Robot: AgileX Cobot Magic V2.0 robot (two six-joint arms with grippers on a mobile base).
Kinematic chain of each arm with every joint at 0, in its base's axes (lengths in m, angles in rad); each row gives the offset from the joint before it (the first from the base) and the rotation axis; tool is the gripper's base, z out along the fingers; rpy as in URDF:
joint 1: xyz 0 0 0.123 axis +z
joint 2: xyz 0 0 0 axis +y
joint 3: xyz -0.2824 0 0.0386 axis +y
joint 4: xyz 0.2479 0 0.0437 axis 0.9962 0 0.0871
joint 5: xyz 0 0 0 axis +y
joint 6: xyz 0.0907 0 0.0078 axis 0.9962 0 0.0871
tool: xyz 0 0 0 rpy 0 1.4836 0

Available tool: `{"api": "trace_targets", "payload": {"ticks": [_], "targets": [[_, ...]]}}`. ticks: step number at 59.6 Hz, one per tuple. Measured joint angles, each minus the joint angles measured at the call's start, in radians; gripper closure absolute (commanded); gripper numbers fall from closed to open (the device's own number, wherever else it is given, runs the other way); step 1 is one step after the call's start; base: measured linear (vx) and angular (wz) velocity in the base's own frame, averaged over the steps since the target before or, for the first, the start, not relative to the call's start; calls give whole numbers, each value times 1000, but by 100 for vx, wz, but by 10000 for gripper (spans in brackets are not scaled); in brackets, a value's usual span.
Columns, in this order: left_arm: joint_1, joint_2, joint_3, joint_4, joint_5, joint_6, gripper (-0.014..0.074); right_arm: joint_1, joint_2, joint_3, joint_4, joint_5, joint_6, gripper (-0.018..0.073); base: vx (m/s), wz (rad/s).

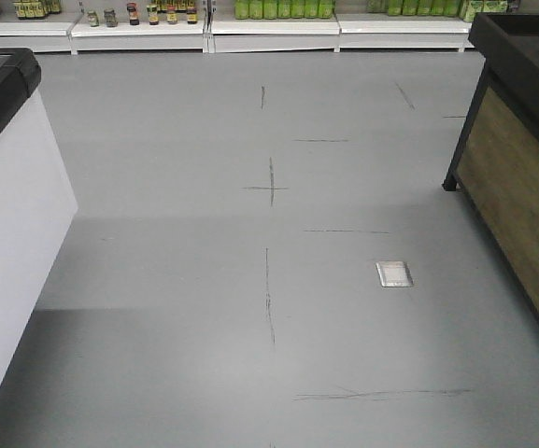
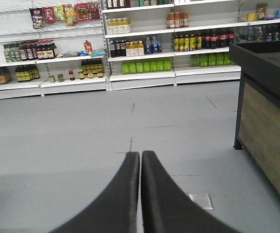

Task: Pick three apples into basket with both arms
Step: 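Drive the base forward across the store floor toward the fruit tables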

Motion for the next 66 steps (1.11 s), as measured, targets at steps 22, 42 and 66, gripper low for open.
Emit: {"api": "trace_targets", "payload": {"ticks": [22, 42, 66], "targets": [[0, 0, 0, 0, 0, 0, 602, 0, 0, 0, 0, 0, 0, 564, 0, 0], [0, 0, 0, 0, 0, 0, 602, 0, 0, 0, 0, 0, 0, 564, 0, 0], [0, 0, 0, 0, 0, 0, 602, 0, 0, 0, 0, 0, 0, 564, 0, 0]]}}
